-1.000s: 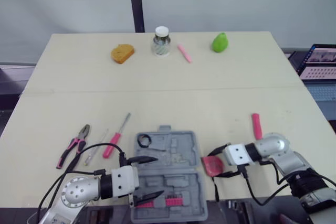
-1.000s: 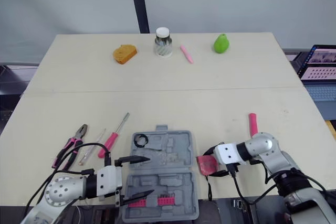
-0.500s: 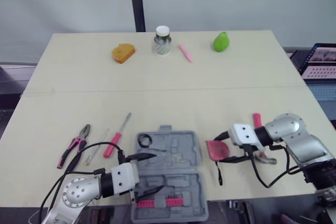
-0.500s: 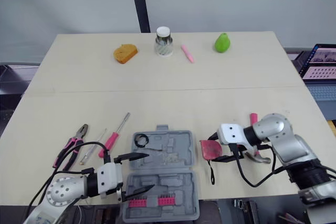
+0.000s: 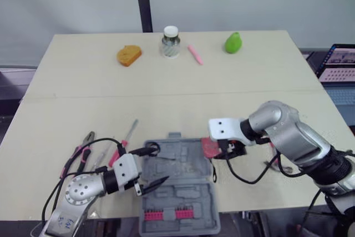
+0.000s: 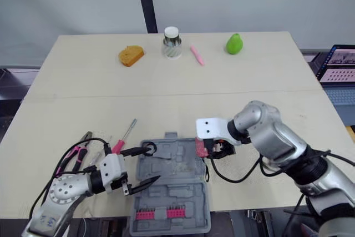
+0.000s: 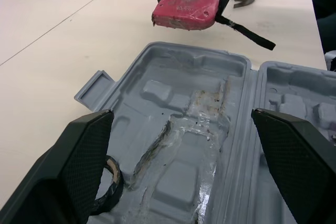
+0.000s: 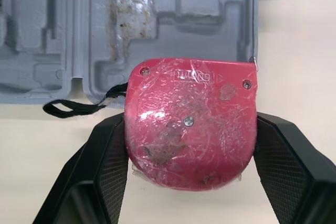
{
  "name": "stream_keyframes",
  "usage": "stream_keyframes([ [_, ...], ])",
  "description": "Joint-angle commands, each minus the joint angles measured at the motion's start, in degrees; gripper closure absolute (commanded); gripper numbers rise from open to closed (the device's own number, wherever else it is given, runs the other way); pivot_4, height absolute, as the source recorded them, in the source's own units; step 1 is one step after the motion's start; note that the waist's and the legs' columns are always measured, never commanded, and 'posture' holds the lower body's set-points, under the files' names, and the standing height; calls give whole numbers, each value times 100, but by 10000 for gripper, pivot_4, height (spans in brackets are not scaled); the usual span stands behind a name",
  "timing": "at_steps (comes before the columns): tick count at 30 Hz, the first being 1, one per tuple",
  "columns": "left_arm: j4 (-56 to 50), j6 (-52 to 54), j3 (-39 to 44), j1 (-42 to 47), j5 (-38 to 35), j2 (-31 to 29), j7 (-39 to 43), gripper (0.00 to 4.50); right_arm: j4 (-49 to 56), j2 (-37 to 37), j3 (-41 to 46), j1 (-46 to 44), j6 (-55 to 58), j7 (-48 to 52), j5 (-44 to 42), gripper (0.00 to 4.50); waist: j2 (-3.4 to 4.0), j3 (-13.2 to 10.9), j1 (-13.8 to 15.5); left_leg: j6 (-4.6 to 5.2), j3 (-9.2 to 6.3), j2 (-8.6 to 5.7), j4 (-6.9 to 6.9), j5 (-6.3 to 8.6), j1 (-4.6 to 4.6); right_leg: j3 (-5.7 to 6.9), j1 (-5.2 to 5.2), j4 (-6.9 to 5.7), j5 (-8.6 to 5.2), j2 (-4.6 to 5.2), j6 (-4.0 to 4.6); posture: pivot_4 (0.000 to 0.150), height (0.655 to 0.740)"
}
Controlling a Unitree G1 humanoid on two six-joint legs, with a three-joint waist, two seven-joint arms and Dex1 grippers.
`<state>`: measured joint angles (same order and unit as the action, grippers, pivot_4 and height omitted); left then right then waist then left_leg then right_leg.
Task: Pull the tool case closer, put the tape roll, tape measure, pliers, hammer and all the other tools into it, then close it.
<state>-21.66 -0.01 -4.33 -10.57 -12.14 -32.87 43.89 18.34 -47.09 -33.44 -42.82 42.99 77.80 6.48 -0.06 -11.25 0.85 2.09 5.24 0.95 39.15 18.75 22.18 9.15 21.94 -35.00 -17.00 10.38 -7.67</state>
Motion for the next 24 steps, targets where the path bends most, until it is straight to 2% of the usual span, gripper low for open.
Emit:
stream_keyframes([
  [1, -178, 56, 80, -21, -216, 37, 23, 0, 115, 13, -240, -134, 25, -55, 261, 15943, 0, 0, -4, 0, -1, 0, 0, 0, 0, 1, 0, 0, 0, 0, 0, 1500, 7400],
  [14, -525, 375, -6, 29, -324, 92, -24, 0, -481, 795, -679, -506, -49, -275, 665, 15943, 0, 0, -112, 0, 2, 0, -1, -1, 1, -1, 4, -3, 0, -4, 0, 1500, 7400],
  [24, -610, 405, 55, -9, -296, 107, -101, 0, -784, 1110, -856, -549, -301, -408, 934, 15943, 0, 0, -109, 0, 3, -1, -1, -1, 1, -2, 5, -5, 0, -4, 0, 1500, 7400],
])
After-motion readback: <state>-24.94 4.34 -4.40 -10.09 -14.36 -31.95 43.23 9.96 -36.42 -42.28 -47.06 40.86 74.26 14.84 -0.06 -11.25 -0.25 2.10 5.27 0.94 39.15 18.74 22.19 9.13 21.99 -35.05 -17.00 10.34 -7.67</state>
